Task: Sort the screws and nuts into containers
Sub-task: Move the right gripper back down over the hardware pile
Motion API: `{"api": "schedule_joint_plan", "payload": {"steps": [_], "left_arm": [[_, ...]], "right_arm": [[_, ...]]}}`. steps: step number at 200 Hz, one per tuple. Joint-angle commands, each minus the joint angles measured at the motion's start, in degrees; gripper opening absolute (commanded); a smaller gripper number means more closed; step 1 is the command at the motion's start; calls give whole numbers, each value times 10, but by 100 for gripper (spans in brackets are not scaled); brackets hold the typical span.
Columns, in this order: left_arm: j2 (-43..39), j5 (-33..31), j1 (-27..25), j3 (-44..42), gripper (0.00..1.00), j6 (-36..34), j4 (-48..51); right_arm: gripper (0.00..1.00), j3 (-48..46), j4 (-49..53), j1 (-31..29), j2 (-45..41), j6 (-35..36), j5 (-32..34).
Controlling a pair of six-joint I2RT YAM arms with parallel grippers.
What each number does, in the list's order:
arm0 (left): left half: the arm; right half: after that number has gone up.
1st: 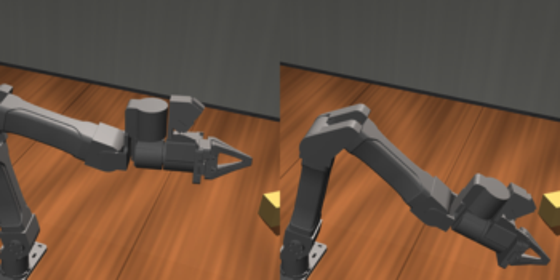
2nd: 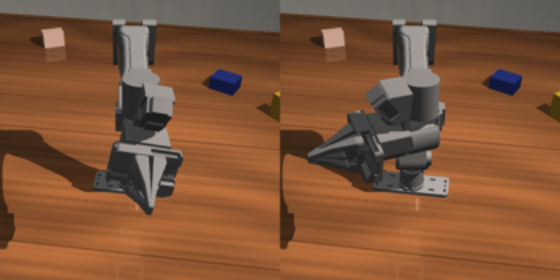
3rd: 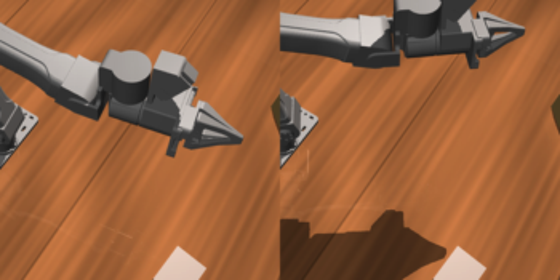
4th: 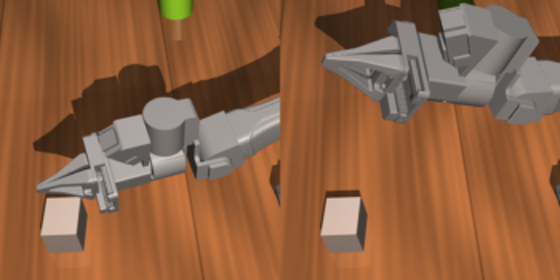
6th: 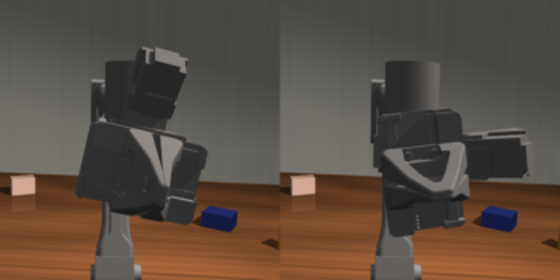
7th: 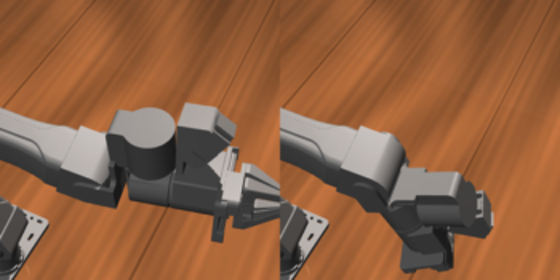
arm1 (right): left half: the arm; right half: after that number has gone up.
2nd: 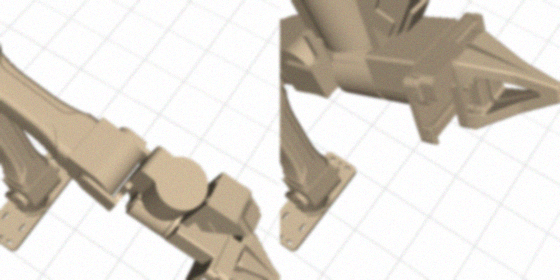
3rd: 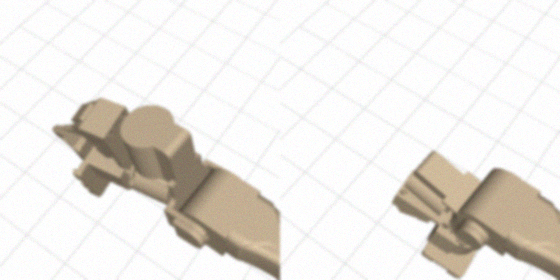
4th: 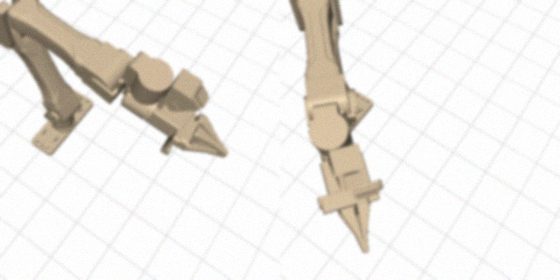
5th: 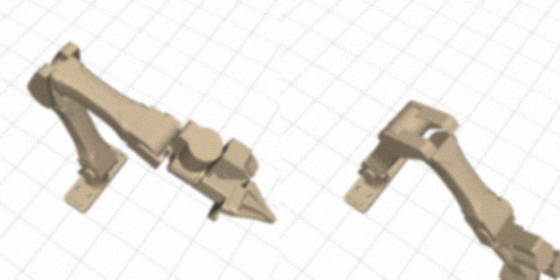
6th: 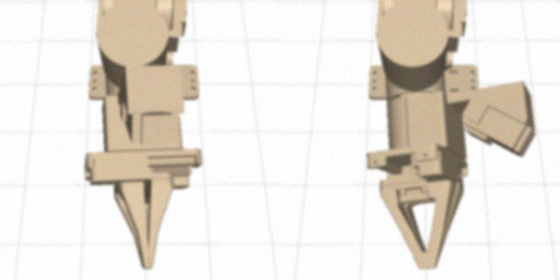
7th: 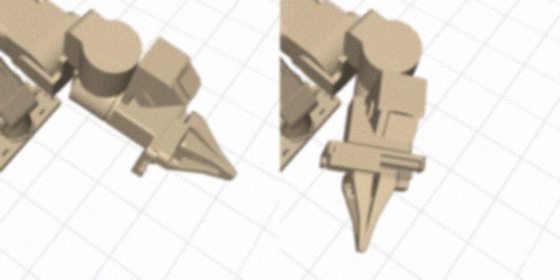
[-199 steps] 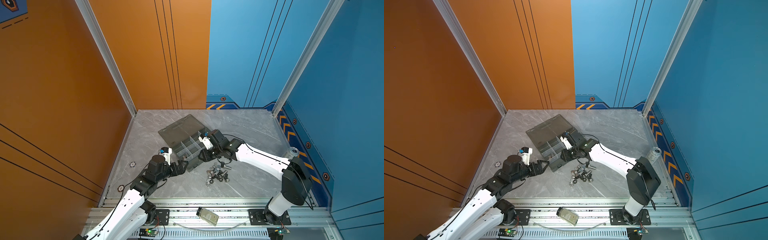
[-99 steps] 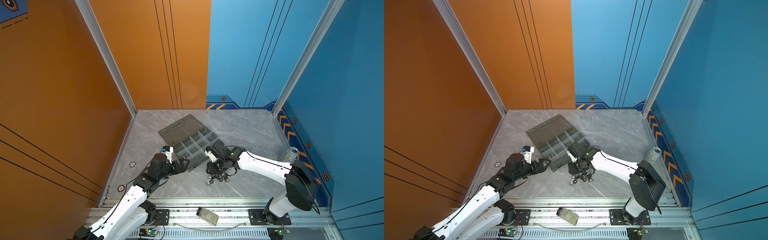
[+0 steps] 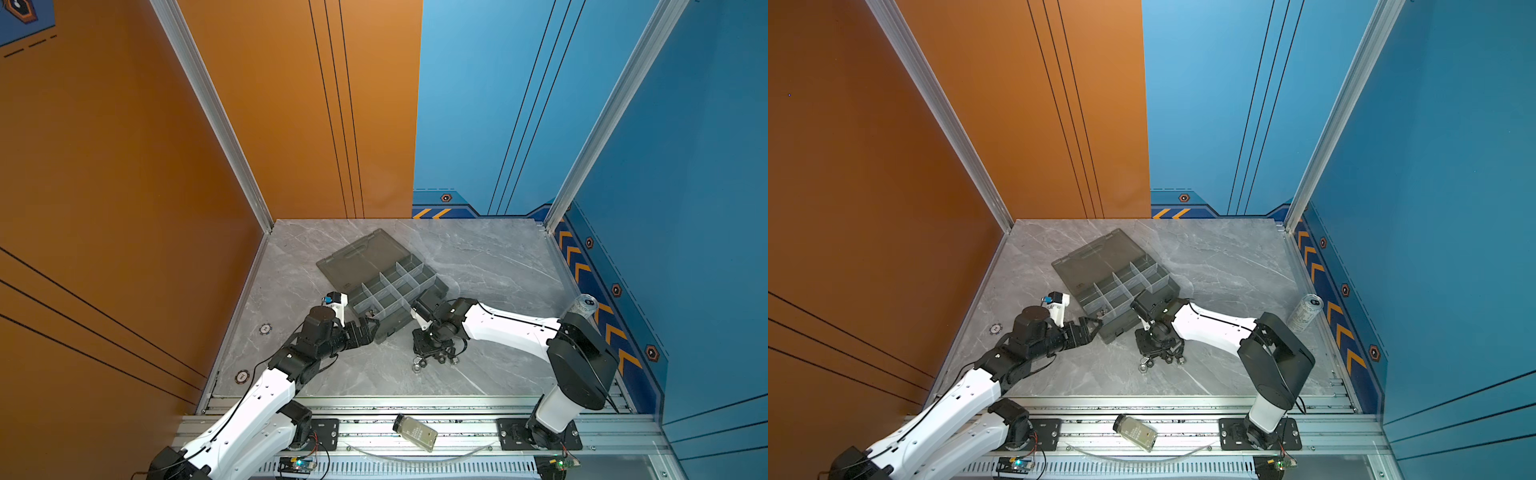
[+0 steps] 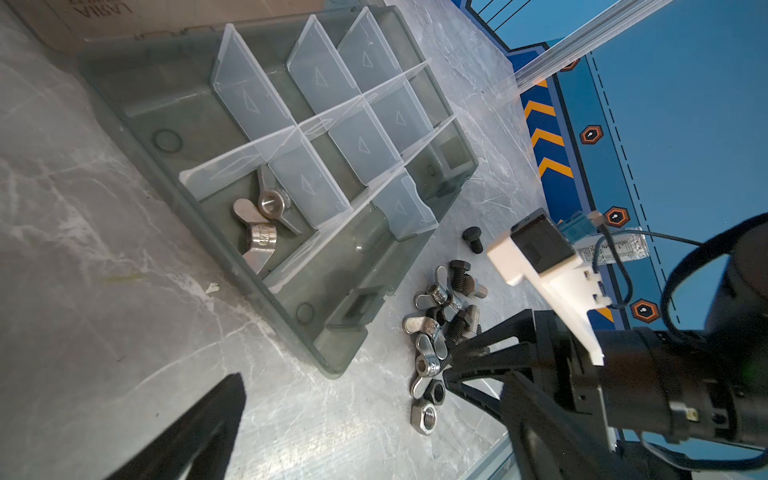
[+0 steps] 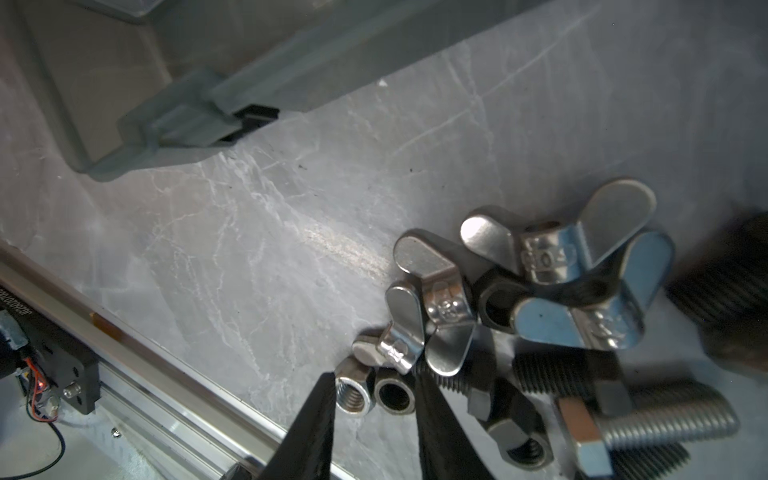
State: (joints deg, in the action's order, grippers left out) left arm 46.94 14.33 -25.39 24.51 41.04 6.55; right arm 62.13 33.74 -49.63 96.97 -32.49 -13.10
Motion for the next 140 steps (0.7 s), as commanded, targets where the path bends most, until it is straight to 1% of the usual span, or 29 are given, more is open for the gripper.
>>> {"api": "schedule_joint_plan", "payload": {"steps": [1, 92, 140], "left_arm": [[3, 16, 4, 6, 97, -1, -14], [1, 14, 3, 3, 98, -1, -11], [2, 15, 4, 2, 98, -2, -13]], "right_arm": [[35, 0, 21, -2, 16, -14, 21], [35, 12, 24, -2, 55, -20, 28], [35, 28, 32, -14, 66, -20, 33]]}}
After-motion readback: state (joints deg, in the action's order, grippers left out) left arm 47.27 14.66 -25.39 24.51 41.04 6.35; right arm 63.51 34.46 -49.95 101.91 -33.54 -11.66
